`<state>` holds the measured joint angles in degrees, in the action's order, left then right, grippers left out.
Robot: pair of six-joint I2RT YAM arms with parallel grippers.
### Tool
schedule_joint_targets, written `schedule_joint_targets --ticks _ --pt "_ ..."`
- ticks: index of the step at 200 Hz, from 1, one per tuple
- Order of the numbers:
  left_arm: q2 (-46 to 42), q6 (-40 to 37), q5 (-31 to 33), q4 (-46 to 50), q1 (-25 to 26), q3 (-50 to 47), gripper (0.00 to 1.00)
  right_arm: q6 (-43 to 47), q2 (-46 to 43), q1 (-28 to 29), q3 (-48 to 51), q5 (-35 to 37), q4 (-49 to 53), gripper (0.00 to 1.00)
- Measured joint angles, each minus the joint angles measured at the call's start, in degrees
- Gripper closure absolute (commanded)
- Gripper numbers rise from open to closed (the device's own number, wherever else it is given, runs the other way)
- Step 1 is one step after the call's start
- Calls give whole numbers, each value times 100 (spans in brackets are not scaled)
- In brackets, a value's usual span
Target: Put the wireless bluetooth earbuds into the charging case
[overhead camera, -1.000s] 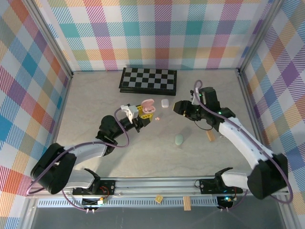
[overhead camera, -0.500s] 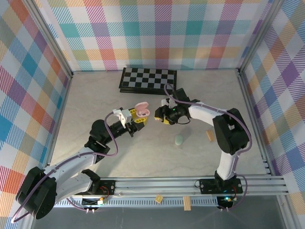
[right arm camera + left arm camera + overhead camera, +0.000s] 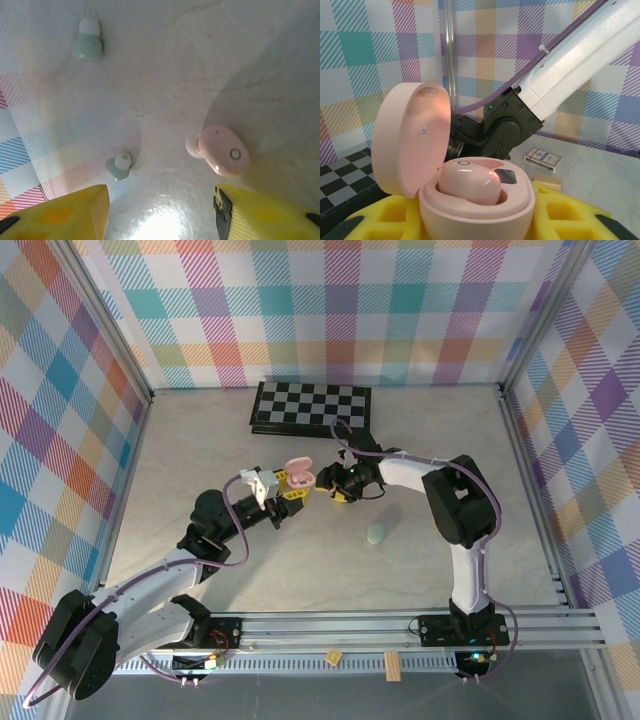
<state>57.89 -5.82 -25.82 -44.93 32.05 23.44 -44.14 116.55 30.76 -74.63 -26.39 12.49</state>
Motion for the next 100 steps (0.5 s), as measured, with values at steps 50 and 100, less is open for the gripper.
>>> schedule_joint_targets --ticks 50,100 --pt "76 2 0 -13 0 0 68 70 262 -142 -439 181 205 43" --pt "76 0 2 -11 0 0 68 323 634 -267 -1196 258 625 48"
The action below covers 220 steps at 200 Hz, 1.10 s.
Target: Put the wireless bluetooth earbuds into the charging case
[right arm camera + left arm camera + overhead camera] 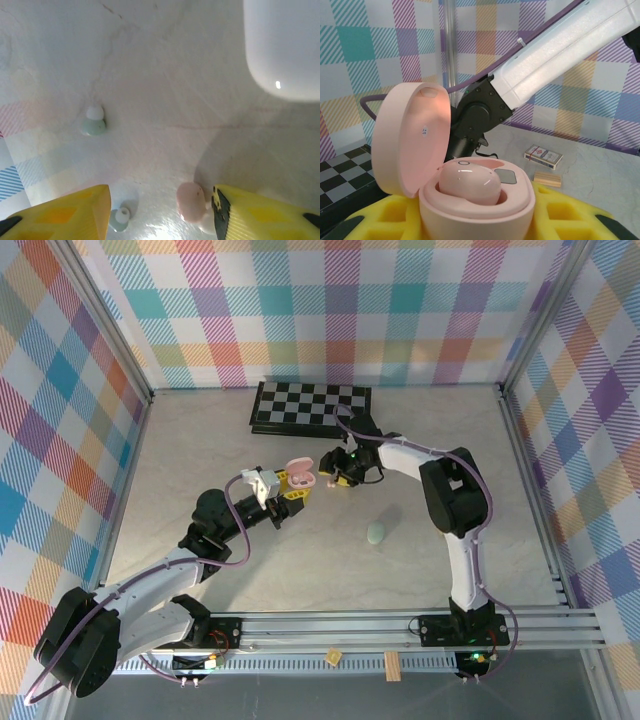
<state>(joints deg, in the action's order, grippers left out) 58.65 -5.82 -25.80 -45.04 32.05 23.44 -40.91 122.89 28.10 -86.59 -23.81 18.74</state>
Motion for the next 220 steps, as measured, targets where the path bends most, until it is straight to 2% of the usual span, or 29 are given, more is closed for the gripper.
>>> schedule_joint_targets --ticks 26,75,129,220 --pt "0 0 2 11 0 0 68 256 181 -2 -361 35 247 49" --pt "-22 -9 48 17 0 0 68 1246 205 275 -750 1005 1276 50" --pt "-114 -90 63 66 0 0 68 2061 376 568 -1084 1355 1869 54" --pt "-195 -90 59 146 0 0 68 2358 772 575 -1753 1707 2538 68"
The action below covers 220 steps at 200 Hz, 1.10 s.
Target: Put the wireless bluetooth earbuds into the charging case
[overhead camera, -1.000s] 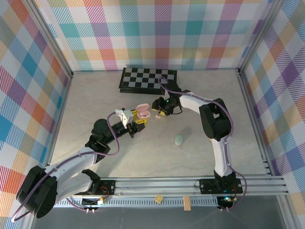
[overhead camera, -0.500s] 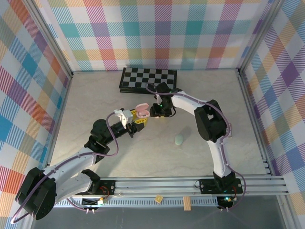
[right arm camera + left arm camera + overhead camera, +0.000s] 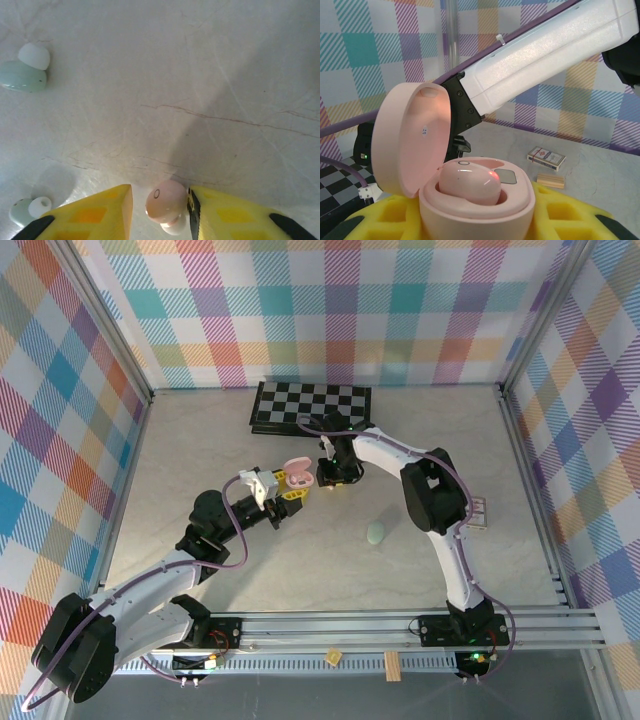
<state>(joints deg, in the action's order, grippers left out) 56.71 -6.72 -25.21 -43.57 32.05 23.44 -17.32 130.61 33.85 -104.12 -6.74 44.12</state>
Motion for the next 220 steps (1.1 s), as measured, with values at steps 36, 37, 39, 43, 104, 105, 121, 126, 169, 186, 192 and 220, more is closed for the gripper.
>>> schedule_joint_targets --ticks 36,37,39,43,104,105,121,126,169,186,192,220 --pt "-2 0 -2 0 0 0 68 9 17 -2 -39 74 79 74" --pt "-2 0 -2 0 0 0 68 11 17 0 -39 74 79 74" --pt "-7 0 0 0 0 0 68 9 17 0 -39 79 81 74" --pt "-11 0 -2 2 0 0 68 15 17 -2 -39 83 83 74" --pt "-142 -4 -2 61 0 0 68 72 -627 -2 909 168 -74 74" --pt "-144 -4 -2 61 0 0 68 74 -643 -2 931 166 -74 74" --pt "-160 -17 -2 92 0 0 68 138 -992 -2 1370 199 -79 74" --pt "-164 -20 -2 125 0 0 68 160 -1123 -2 1519 223 -76 74" --pt "-170 -20 -22 166 0 0 68 289 -1799 -2 2479 426 -72 73" --pt "-170 -22 -24 168 0 0 68 334 -1838 -2 2726 538 -44 73" --pt "-170 -22 -26 166 0 0 68 350 -1834 -2 2780 590 -24 73" --pt "-170 -22 -48 166 0 0 68 455 -1832 0 2800 737 -42 72"
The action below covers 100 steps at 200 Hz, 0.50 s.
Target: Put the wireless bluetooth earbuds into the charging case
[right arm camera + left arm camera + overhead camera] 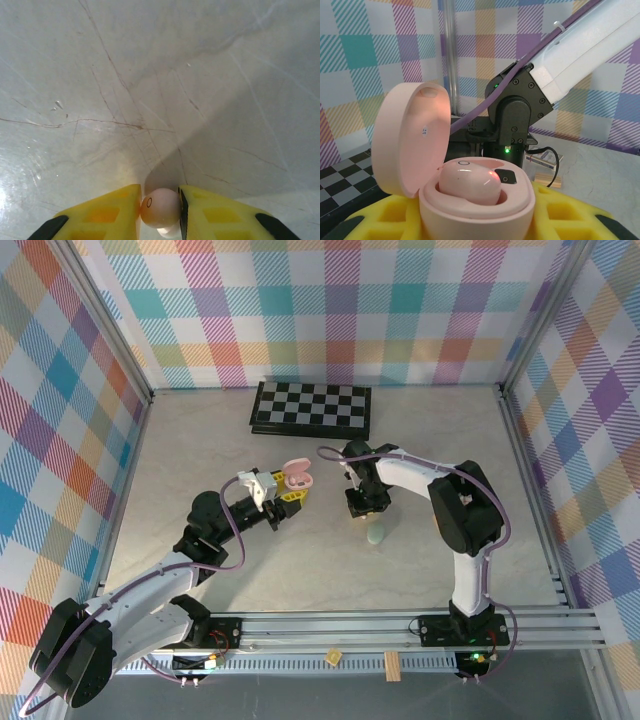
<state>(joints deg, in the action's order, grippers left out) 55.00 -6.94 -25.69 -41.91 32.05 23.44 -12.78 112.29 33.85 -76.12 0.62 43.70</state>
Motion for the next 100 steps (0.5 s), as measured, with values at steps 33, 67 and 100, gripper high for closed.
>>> schedule_joint_targets --ticks 33,67,100 --pt "0 0 -17 0 0 0 68 37 4 22 -68 260 120 63" --pt "-2 2 -17 0 0 0 68 13 28 66 -256 693 339 59" --pt "-72 0 -15 13 0 -2 68 -50 57 302 -472 1224 557 57"
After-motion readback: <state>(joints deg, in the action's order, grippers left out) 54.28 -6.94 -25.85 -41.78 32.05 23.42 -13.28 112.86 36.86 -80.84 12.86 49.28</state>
